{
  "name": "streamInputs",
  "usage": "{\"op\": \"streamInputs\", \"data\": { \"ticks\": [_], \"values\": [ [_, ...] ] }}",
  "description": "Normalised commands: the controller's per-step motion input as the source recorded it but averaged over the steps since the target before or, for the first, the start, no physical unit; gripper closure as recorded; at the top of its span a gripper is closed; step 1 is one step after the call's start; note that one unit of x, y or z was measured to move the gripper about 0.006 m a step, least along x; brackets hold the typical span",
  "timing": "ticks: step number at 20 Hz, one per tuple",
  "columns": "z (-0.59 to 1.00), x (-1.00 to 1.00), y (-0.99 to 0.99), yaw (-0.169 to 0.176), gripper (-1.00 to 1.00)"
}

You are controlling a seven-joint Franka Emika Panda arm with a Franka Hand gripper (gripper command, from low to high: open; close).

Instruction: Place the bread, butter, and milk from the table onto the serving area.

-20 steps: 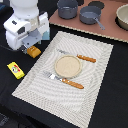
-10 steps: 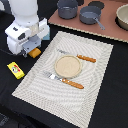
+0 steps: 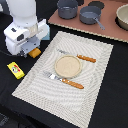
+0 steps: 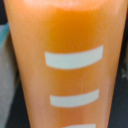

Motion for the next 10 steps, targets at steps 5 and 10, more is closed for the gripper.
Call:
{"op": "streamInputs", "data": {
  "ticks": [5, 10],
  "values": [
    [-0.01, 0.01, 0.03, -0.005, 1.0],
    [1.0, -0.01, 0.0, -0.047, 1.0]
  ]
}}
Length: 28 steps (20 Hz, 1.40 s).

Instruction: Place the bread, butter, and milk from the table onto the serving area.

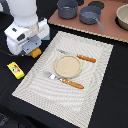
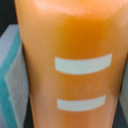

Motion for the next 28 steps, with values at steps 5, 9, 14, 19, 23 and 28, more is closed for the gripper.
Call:
{"op": "streamInputs", "data": {
  "ticks": [5, 9, 14, 19, 23, 28],
  "values": [
    [1.0, 0.52, 0.08, -0.057, 1.0],
    [1.0, 0.9, 0.2, -0.036, 1.0],
    [0.77, 0.97, 0.01, -0.059, 1.0],
    [0.38, 0.9, -0.13, -0.079, 1.0],
    [0.22, 0.84, -0.19, -0.097, 1.0],
    [0.27, 0.94, -0.11, -0.059, 1.0]
  ]
}}
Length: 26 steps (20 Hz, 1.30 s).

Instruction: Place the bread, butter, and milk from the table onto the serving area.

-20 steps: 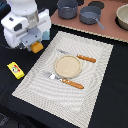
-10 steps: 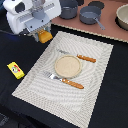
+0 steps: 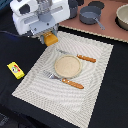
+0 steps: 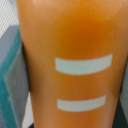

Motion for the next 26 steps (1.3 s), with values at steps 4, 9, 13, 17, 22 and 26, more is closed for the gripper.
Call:
{"op": "streamInputs", "data": {
  "ticks": [4, 9, 13, 17, 22, 26],
  "values": [
    [0.29, 0.98, -0.04, -0.022, 1.0],
    [0.36, 0.91, 0.0, 0.0, 1.0],
    [0.4, 0.94, 0.0, 0.0, 1.0],
    [0.23, 0.93, -0.08, 0.0, 1.0],
    [0.06, 0.88, -0.21, 0.0, 1.0],
    [0.0, 0.87, -0.28, 0.0, 1.0]
  ]
}}
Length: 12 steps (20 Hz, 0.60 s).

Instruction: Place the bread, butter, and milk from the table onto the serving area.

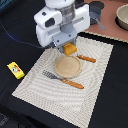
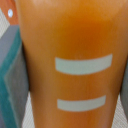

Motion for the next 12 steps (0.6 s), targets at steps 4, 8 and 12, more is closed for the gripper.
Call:
{"op": "streamInputs", "data": {
  "ticks": [4, 8, 12],
  "values": [
    [0.0, 0.65, -0.3, 0.0, 1.0],
    [0.0, 0.53, -0.28, 0.0, 1.0],
    [0.0, 0.52, -0.25, 0.0, 1.0]
  ]
}}
